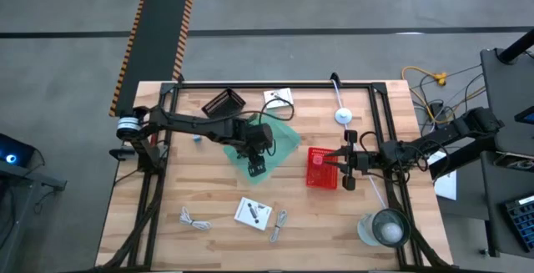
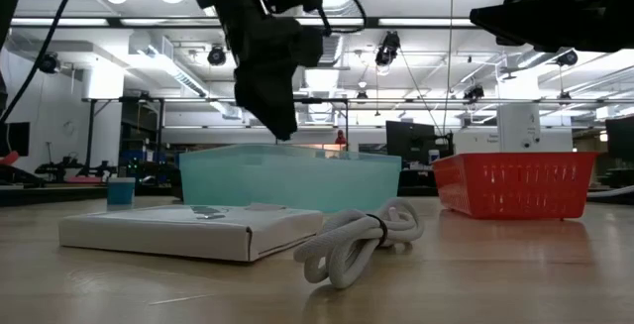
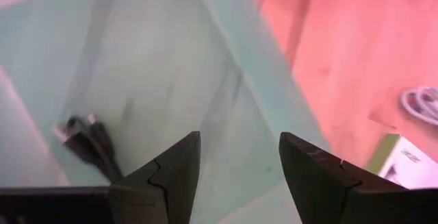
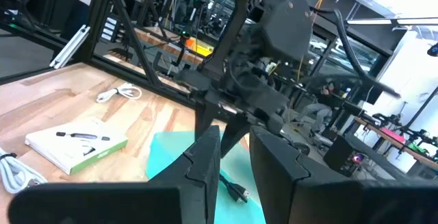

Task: Pick and place items into bin
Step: Put the left white charger cable into the green bin

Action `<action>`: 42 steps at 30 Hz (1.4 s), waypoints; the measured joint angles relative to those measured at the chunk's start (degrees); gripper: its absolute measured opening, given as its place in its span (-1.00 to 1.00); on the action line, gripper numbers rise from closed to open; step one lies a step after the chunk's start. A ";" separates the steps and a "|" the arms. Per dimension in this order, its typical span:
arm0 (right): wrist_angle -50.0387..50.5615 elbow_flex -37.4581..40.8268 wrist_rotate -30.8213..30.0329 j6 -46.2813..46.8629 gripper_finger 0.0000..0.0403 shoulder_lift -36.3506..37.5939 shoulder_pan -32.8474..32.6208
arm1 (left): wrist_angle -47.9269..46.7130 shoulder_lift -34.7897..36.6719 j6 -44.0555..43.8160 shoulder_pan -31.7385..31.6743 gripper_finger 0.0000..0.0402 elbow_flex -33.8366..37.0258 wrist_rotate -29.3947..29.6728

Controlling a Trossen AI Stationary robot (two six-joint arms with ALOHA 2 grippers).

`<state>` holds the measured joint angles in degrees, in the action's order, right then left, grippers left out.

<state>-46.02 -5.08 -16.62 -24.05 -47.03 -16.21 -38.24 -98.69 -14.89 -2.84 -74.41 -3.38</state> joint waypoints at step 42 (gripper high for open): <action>0.83 0.02 -0.02 0.02 -0.66 -0.02 0.00 | -9.77 4.85 -12.81 29.28 -0.09 -0.57 -3.99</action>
<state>-45.19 -5.06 -16.64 -24.03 -47.05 -16.21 -48.01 -93.84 -27.70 26.44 -74.98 -7.37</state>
